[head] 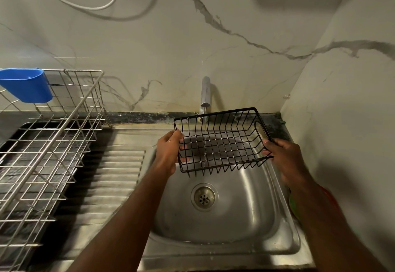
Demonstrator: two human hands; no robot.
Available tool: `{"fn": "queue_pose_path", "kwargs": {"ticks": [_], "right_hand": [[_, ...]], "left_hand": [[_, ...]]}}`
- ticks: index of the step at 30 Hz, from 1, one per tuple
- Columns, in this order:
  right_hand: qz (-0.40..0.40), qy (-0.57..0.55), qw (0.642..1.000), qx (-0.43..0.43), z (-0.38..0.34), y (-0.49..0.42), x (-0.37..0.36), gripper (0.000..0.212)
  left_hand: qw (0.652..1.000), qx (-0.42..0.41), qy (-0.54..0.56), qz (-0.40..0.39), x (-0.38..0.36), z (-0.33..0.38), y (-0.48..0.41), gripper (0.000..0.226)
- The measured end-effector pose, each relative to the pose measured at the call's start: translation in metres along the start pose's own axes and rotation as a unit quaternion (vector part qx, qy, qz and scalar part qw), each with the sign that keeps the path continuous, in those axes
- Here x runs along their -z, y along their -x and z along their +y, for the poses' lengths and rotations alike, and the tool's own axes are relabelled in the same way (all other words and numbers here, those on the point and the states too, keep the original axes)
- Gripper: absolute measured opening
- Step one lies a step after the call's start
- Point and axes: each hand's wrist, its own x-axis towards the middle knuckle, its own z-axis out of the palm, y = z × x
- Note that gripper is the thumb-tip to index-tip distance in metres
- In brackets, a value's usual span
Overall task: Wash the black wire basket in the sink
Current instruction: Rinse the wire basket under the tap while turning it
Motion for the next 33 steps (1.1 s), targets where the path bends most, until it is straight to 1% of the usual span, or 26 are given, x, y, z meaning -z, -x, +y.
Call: {"fn": "queue_pose_path", "kwargs": {"ticks": [5, 9, 14, 15, 16, 17, 18, 20, 21, 22, 24, 25, 27, 28, 30, 33], "right_hand": [[0.009, 0.017, 1.000, -0.011, 0.000, -0.001, 0.004, 0.012], [0.015, 0.016, 1.000, -0.010, 0.002, 0.000, 0.007, 0.013], [0.017, 0.031, 0.999, -0.008, 0.000, 0.003, 0.008, 0.004], [0.020, 0.050, 0.999, 0.004, -0.004, 0.005, 0.008, 0.009], [0.028, 0.077, 0.996, 0.022, -0.009, 0.008, 0.007, 0.022], [0.050, 0.111, 0.991, 0.051, -0.017, 0.012, 0.006, 0.032], [0.081, 0.142, 0.982, 0.090, -0.028, 0.016, 0.005, 0.036], [0.135, 0.154, 0.965, 0.166, -0.045, 0.018, -0.001, 0.030], [0.140, 0.140, 0.963, 0.182, -0.052, 0.016, -0.006, 0.026], [0.119, 0.110, 0.972, 0.172, -0.057, 0.013, -0.013, 0.023], [0.022, 0.026, 0.994, 0.101, -0.062, 0.008, -0.033, 0.018], [-0.032, -0.009, 0.997, 0.062, -0.065, 0.007, -0.044, 0.016], [-0.122, -0.067, 0.990, -0.007, -0.071, 0.004, -0.068, 0.017], [-0.153, -0.094, 0.983, -0.036, -0.075, 0.003, -0.081, 0.017], [-0.196, -0.133, 0.968, -0.078, -0.082, -0.001, -0.102, 0.012], [-0.207, -0.140, 0.962, -0.114, -0.091, -0.009, -0.131, 0.014]], "left_hand": [[1.000, 0.001, 0.000, -0.011, -0.003, -0.001, -0.001, 0.024], [1.000, 0.014, 0.005, -0.015, -0.006, -0.002, -0.002, 0.038], [1.000, 0.013, 0.002, -0.003, -0.008, -0.001, 0.000, 0.031], [1.000, 0.015, 0.002, 0.000, -0.008, -0.001, 0.000, 0.033], [1.000, 0.014, 0.001, 0.002, -0.008, -0.001, 0.000, 0.034], [1.000, 0.012, -0.003, 0.004, -0.008, -0.001, 0.000, 0.034], [1.000, 0.009, -0.009, 0.006, -0.008, -0.001, 0.000, 0.034], [1.000, 0.004, -0.021, 0.009, -0.008, -0.002, 0.000, 0.037], [1.000, 0.004, -0.024, 0.009, -0.008, -0.003, 0.000, 0.038], [1.000, 0.006, -0.023, 0.009, -0.008, -0.004, 0.000, 0.039], [1.000, 0.011, -0.019, 0.005, -0.010, -0.006, 0.000, 0.037], [1.000, 0.014, -0.018, 0.002, -0.011, -0.006, 0.001, 0.036], [1.000, 0.017, -0.017, 0.001, -0.015, -0.006, 0.001, 0.034], [1.000, 0.015, -0.017, 0.004, -0.016, -0.006, 0.001, 0.033], [1.000, 0.012, -0.019, 0.010, -0.018, -0.005, 0.000, 0.033], [1.000, 0.012, -0.022, 0.017, -0.019, -0.004, -0.002, 0.035]]}}
